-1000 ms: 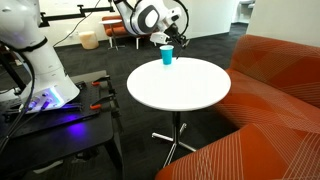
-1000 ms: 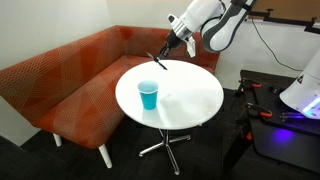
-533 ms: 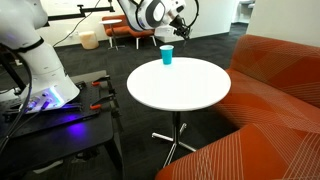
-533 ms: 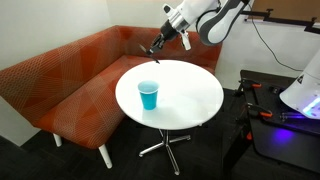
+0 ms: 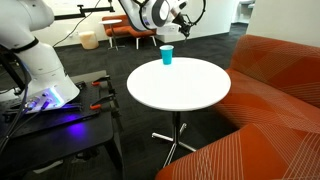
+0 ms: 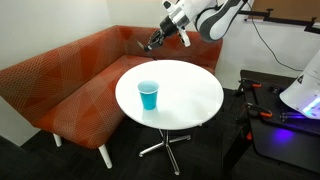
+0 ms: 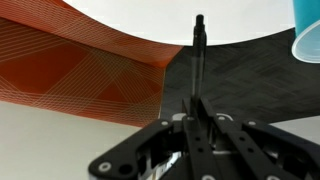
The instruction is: Put the pen in the cup
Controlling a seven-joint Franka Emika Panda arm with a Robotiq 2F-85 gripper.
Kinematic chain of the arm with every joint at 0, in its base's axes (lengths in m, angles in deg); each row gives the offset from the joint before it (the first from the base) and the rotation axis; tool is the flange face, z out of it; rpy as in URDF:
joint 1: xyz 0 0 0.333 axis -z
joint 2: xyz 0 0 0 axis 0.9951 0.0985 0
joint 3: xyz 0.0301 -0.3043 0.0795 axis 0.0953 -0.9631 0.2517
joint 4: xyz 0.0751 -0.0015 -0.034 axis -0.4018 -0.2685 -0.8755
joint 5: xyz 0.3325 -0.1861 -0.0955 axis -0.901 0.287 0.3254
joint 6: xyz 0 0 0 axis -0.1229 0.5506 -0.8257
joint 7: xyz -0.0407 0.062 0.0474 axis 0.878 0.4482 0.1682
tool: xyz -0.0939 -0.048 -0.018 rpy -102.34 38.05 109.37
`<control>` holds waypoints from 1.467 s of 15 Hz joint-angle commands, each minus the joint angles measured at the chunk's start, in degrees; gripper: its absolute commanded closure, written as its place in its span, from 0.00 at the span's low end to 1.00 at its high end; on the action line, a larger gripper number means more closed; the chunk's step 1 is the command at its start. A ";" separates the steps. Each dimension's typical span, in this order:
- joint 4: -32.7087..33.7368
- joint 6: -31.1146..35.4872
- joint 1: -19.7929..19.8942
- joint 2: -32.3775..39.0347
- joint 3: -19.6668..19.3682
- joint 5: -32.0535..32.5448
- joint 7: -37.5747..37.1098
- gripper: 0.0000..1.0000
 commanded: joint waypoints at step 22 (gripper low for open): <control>-0.87 -7.96 22.22 6.30 25.84 9.14 -1.19 0.97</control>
